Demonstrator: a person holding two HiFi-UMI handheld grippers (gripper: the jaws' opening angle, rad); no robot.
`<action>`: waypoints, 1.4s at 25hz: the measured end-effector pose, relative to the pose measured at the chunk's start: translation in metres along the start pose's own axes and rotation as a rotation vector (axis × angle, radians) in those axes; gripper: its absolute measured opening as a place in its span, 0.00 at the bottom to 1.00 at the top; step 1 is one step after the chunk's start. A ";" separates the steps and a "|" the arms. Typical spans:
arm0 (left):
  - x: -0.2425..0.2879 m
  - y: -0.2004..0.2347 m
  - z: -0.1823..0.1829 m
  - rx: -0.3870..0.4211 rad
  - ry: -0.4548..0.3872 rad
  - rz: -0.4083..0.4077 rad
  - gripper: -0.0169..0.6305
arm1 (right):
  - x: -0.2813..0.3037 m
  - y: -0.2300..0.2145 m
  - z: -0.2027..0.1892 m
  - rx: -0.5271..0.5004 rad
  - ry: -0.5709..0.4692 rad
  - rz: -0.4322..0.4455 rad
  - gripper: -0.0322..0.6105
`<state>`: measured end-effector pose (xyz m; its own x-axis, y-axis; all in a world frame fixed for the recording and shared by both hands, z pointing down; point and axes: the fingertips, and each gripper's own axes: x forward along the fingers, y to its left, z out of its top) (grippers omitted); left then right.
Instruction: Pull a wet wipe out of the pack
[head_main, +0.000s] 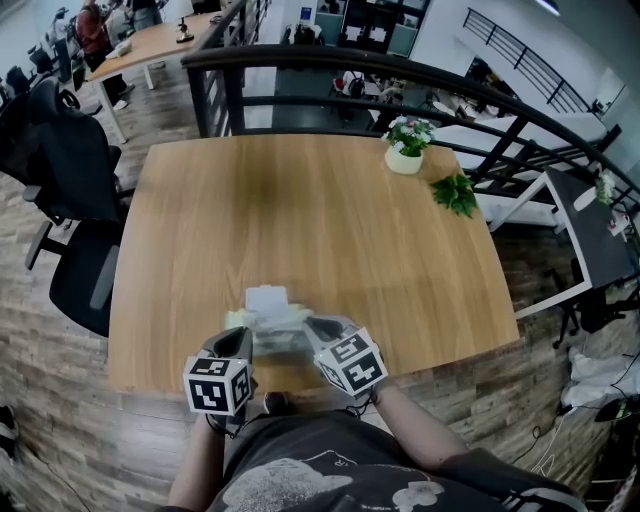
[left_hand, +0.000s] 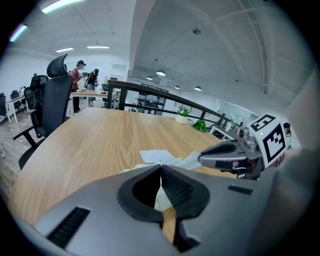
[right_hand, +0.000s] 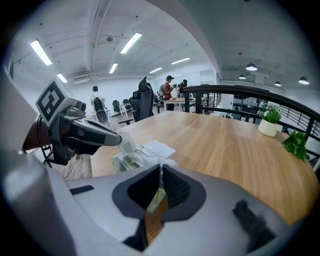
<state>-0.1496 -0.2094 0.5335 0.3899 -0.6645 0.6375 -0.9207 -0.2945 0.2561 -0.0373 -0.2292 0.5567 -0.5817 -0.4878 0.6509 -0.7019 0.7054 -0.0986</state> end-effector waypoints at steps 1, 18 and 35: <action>0.000 0.000 0.000 0.001 0.000 0.001 0.05 | -0.001 -0.001 0.000 0.000 0.000 -0.002 0.10; -0.001 -0.009 -0.001 0.001 -0.001 0.009 0.05 | -0.020 -0.020 -0.012 0.024 -0.005 -0.045 0.10; -0.014 -0.026 -0.006 -0.004 -0.040 0.036 0.06 | -0.053 -0.028 -0.012 0.044 -0.082 -0.074 0.10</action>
<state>-0.1314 -0.1881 0.5222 0.3571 -0.7016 0.6166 -0.9341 -0.2671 0.2370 0.0181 -0.2166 0.5336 -0.5579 -0.5798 0.5938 -0.7607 0.6434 -0.0864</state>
